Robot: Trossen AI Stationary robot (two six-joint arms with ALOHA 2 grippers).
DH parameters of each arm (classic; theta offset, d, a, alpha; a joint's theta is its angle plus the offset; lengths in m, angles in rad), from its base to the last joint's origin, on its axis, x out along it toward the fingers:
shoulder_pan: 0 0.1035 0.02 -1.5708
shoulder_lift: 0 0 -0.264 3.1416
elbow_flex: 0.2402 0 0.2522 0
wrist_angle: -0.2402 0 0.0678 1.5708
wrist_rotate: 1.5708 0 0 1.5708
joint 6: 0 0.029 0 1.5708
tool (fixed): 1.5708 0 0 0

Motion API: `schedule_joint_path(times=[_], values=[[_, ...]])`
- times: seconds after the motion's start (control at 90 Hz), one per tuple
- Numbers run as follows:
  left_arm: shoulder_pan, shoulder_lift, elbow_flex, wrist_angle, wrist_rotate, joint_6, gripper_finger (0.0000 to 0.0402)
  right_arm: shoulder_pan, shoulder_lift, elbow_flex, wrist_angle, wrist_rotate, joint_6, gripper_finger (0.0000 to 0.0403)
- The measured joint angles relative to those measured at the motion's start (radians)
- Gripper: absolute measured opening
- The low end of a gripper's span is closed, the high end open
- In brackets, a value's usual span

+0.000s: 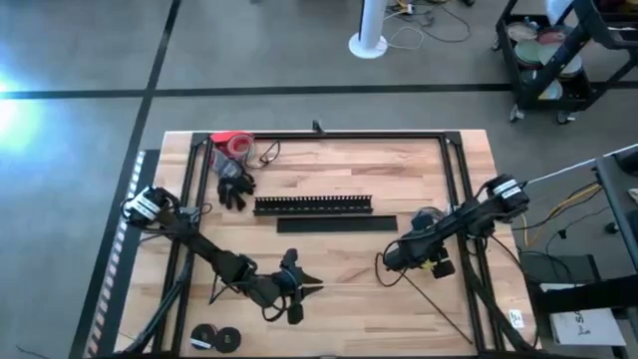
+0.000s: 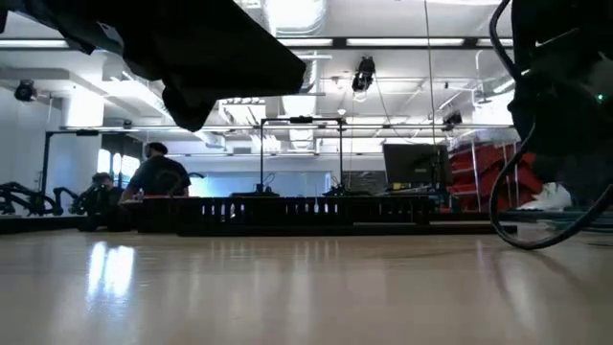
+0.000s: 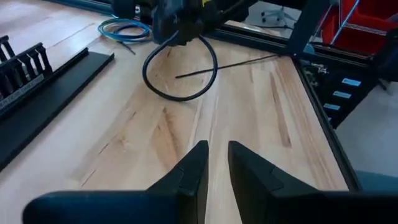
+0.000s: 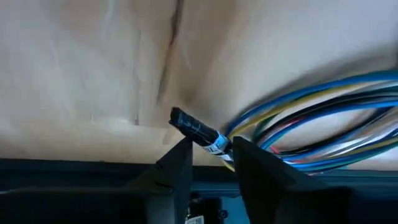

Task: Ziptie cables
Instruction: Wrap the cable wires with the black zip tie

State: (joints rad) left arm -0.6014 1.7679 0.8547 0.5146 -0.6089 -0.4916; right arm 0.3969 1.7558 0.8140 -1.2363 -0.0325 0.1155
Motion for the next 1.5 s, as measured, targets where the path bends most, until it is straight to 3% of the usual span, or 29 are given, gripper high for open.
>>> schedule_joint_path(times=[0.356,0.622,0.844,0.967,1.2,1.311,1.5], values=[[0.0,0.0,0.0,0.0,0.0,-0.007,0.0049,0.0,0.012,-0.002,0.08,-0.002,-0.001,0.0088],[0.0,0.0,0.0,-0.003,0.0,0.007,0.0049,0.0,-0.037,0.029,0.087,0.008,0.036,0.001],[0.0,-0.001,0.0,-0.019,0.0,0.012,0.0049,0.016,-0.196,0.147,-0.033,0.01,0.175,0.0005],[0.0,-0.002,-0.001,-0.019,-0.002,0.028,0.0049,0.038,-0.334,0.216,-0.009,0.037,0.266,0.0004],[0.004,0.009,0.0,0.067,-0.032,0.088,0.005,0.061,-0.576,0.266,0.297,0.184,0.315,0.0004],[0.009,0.012,0.0,0.128,-0.047,0.167,0.0053,0.061,-0.648,0.259,0.506,0.192,0.244,0.0004],[0.024,0.012,0.0,0.312,-0.175,0.414,0.0081,0.061,-0.683,0.259,0.814,0.182,0.101,0.0003]])
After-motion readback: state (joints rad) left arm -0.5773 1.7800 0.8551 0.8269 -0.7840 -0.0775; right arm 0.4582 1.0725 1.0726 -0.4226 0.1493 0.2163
